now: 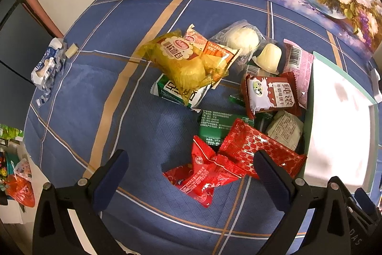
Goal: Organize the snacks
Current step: 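Grasp the red patterned snack bag with the left tool while the right tool approaches the red foil packet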
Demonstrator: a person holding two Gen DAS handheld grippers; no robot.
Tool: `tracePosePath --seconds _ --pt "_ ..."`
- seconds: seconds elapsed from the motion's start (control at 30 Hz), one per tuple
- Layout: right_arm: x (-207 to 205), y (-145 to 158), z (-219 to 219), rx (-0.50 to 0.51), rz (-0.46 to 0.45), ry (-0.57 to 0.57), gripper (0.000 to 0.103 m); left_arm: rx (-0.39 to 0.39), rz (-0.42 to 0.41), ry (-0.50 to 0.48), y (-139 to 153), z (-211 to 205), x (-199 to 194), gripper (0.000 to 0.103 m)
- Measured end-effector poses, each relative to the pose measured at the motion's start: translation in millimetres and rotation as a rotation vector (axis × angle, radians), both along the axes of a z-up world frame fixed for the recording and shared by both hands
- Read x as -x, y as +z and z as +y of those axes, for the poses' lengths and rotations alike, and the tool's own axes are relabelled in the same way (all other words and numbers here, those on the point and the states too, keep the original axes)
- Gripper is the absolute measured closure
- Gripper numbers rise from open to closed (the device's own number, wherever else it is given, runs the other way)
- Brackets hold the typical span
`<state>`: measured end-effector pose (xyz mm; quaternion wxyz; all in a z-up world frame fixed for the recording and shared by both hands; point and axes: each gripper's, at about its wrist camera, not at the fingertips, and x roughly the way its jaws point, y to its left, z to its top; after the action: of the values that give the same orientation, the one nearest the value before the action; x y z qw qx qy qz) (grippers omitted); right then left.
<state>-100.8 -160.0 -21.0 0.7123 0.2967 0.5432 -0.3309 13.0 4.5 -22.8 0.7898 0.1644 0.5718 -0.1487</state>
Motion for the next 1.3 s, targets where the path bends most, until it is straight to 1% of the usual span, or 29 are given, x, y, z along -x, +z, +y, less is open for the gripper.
tracePosePath --seconds 0.1,0.27,0.4,0.47,0.6,0.8,0.83,0.87,0.9,1.0,1.13,1.27,1.3 --pt "-1.7 -1.2 1.0 -0.003 -0.001 0.008 0.000 0.016 0.021 0.032 -3.4 6.2 -4.8 0.000" --pt "-16.6 -3.4 7.0 -0.020 -0.037 0.064 0.000 0.031 0.070 0.138 -13.6 24.1 -20.6 0.000" --pt "-36.6 -9.0 15.7 -0.030 -0.054 0.129 0.000 0.071 0.138 0.210 -25.7 37.6 -28.1 0.000" --pt "-46.8 -12.7 20.9 -0.026 -0.056 0.166 0.000 0.091 0.191 0.240 -35.2 41.4 -30.9 0.000" --pt "-62.7 -18.9 30.6 -0.008 -0.037 0.221 0.000 0.111 0.266 0.261 -50.1 42.5 -31.3 0.000" --pt "-64.0 -21.7 30.3 0.003 -0.027 0.210 0.000 0.162 0.367 0.294 -74.5 45.4 -32.3 0.001" --pt "-63.7 -22.2 29.3 0.002 -0.023 0.205 0.000 0.164 0.369 0.293 -77.5 48.1 -29.6 0.005" --pt "-60.4 -21.4 28.1 -0.002 -0.021 0.201 0.000 0.173 0.384 0.291 -81.6 47.4 -28.3 0.016" --pt "-60.0 -22.2 26.5 -0.005 -0.019 0.197 0.000 0.179 0.392 0.290 -84.6 47.9 -26.6 0.022" --pt "-60.3 -23.8 24.6 -0.008 -0.017 0.190 0.000 0.199 0.414 0.291 -92.7 47.4 -23.0 0.028" --pt "-61.0 -24.3 23.8 -0.009 -0.019 0.183 0.000 0.212 0.415 0.288 -99.2 47.6 -18.4 0.040" --pt "-60.2 -23.0 23.8 -0.005 -0.024 0.196 0.000 0.214 0.416 0.298 -89.7 41.8 -21.0 0.049" --pt "-61.5 -22.7 25.5 -0.001 -0.027 0.202 0.000 0.217 0.415 0.304 -88.5 43.4 -21.5 0.049"
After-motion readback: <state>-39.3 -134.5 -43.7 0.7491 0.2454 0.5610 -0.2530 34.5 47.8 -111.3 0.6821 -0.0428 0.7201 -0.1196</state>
